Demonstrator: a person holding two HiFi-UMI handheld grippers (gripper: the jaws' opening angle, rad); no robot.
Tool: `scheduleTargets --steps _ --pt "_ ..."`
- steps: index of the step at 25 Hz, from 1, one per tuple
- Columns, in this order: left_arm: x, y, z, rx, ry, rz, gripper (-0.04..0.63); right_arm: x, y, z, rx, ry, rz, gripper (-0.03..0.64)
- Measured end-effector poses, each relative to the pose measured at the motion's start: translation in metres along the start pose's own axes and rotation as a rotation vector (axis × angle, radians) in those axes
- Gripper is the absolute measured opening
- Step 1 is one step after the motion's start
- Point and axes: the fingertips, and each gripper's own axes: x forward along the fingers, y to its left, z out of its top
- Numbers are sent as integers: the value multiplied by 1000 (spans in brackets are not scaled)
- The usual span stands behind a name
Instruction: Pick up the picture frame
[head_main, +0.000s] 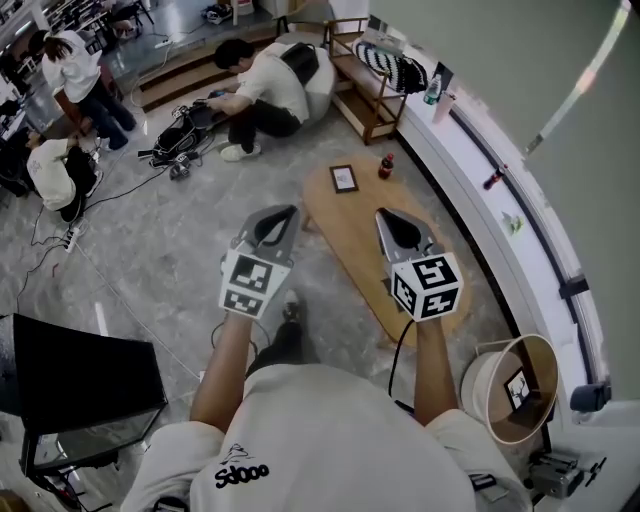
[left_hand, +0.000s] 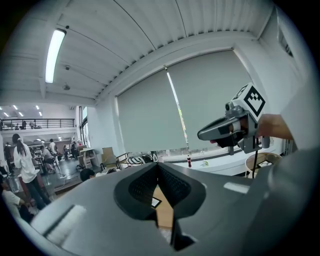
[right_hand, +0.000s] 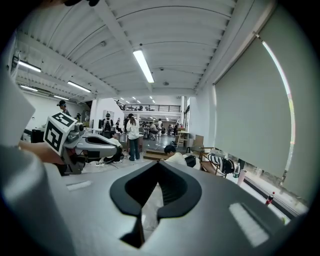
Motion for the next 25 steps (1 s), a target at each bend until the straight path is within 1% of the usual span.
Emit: scheduleTargets --steps 4,10,14,21,25 --pt "43 32 1 -10 -21 -9 11 34 -30 12 7 -13 -31 3" --pt "104 87 18 9 -42 -43 11 95 -66 45 27 -28 -39 3" --pt "145 115 26 15 -46 -69 11 133 -90 56 43 -27 -46 2" --pt "197 156 20 7 -29 -97 11 190 -117 64 65 -5 -46 3" --pt "219 174 14 2 -20 -109 11 217 -125 70 47 -16 -50 3"
